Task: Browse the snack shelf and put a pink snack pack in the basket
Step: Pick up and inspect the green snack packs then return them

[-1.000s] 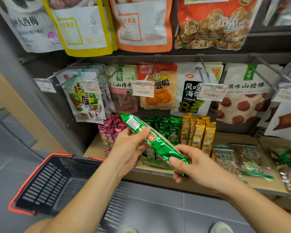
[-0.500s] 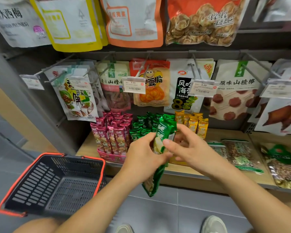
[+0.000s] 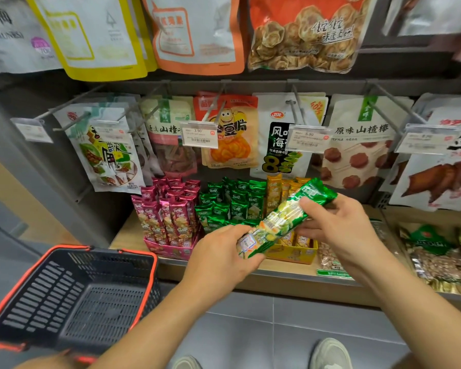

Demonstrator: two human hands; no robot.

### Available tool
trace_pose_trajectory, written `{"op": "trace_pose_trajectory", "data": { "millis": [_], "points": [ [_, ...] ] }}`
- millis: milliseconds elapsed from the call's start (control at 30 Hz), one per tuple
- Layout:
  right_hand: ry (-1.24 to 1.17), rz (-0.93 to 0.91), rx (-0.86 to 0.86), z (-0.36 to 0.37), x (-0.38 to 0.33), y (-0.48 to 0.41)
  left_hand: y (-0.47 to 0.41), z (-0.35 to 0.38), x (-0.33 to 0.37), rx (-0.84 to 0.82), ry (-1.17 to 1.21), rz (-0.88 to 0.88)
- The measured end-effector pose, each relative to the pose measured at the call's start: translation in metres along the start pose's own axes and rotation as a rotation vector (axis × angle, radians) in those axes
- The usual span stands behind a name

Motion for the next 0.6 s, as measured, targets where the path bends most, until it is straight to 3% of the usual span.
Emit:
{"op": "trace_pose_trajectory", "data": {
  "millis": [300, 600],
  "points": [
    [-0.045, 0.078, 0.144, -0.046, 0.007, -0.008, -0.002, 0.012, -0.001, -0.060, -0.123, 0.051],
    [-0.073, 0.166, -0.011, -0.059, 0.018, -0.011, -0.018, 0.039, 0.009, -0.228, -0.233, 0.091]
  ]
}}
Point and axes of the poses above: each hand's wrist, its own y-axis away from the middle knuckle, its own z-axis out of the palm, x = y × z, the point moved 9 cm from there along -y, towards the middle knuckle, and after that the axes turned 6 degrees about -z, right-handed, at the moved point
